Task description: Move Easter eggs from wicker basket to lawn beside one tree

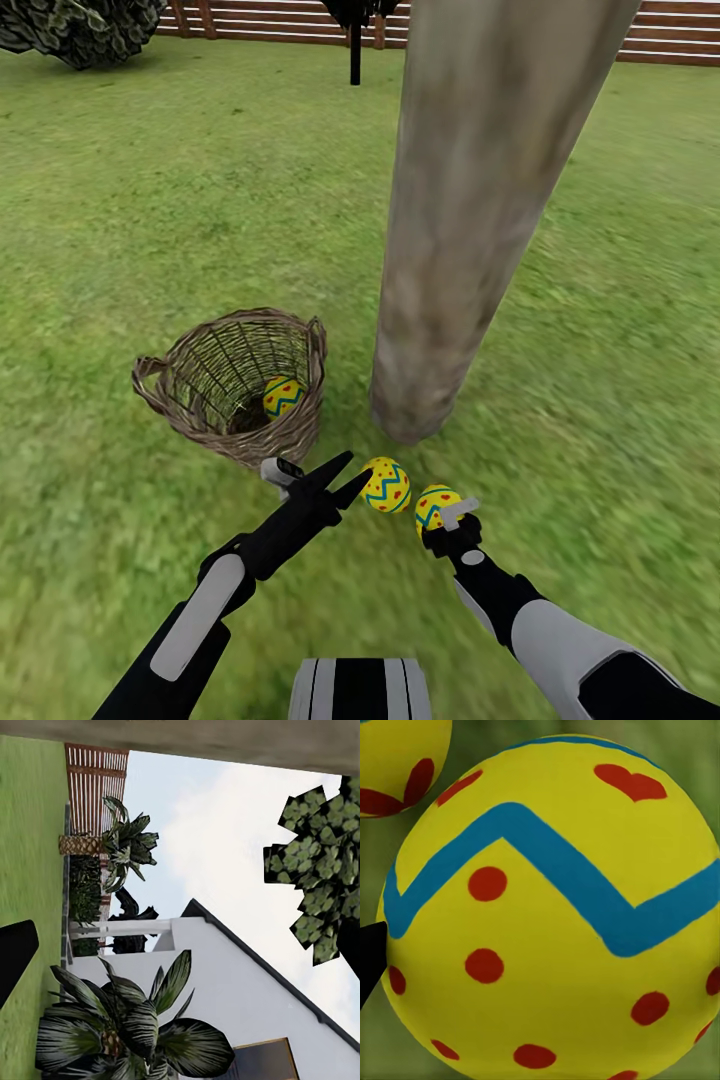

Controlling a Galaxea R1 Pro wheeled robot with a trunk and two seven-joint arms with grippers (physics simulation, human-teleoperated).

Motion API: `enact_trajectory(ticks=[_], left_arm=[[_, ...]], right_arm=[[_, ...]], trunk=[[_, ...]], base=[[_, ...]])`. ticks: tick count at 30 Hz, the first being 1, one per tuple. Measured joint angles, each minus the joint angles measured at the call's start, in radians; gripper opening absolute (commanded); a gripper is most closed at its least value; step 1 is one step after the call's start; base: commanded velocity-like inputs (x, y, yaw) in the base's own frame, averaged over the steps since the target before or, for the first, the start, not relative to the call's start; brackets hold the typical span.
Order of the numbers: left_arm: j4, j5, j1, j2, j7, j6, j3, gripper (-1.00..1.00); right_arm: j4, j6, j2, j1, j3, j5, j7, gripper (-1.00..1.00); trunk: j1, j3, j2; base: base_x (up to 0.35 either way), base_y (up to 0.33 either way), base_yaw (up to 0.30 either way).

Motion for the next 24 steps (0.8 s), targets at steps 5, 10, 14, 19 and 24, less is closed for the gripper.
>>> enact_trajectory(ticks=[5, 10, 14, 19, 24], left_arm=[[0.0, 0.0, 0.0, 0.0, 0.0, 0.0, 0.0, 1.0], [0.0, 0.0, 0.0, 0.0, 0.0, 0.0, 0.0, 1.0], [0.0, 0.0, 0.0, 0.0, 0.0, 0.0, 0.0, 1.0], [0.0, 0.0, 0.0, 0.0, 0.0, 0.0, -0.001, 1.0], [0.0, 0.0, 0.0, 0.0, 0.0, 0.0, -0.001, 1.0]], right_arm=[[0.0, -0.001, -0.001, 0.0, -0.002, 0.0, 0.006, -1.0], [-0.03, -0.001, -0.003, 0.0, 0.008, 0.002, -0.003, 1.0], [-0.031, 0.0, -0.003, 0.0, 0.009, 0.001, -0.003, 1.0], [-0.008, 0.0, -0.003, 0.0, 0.012, 0.0, -0.001, 1.0], [0.044, 0.0, -0.003, 0.001, 0.015, -0.012, 0.002, 1.0]], trunk=[[0.0, 0.0, 0.0], [0.001, 0.0, 0.0], [0.001, 0.0, 0.0], [0.0, 0.008, 0.001], [-0.002, 0.027, 0.002]], base=[[0.0, 0.0, 0.0], [0.0, 0.0, 0.0], [0.0, 0.0, 0.0], [0.0, 0.0, 0.0], [0.0, 0.0, 0.0]])
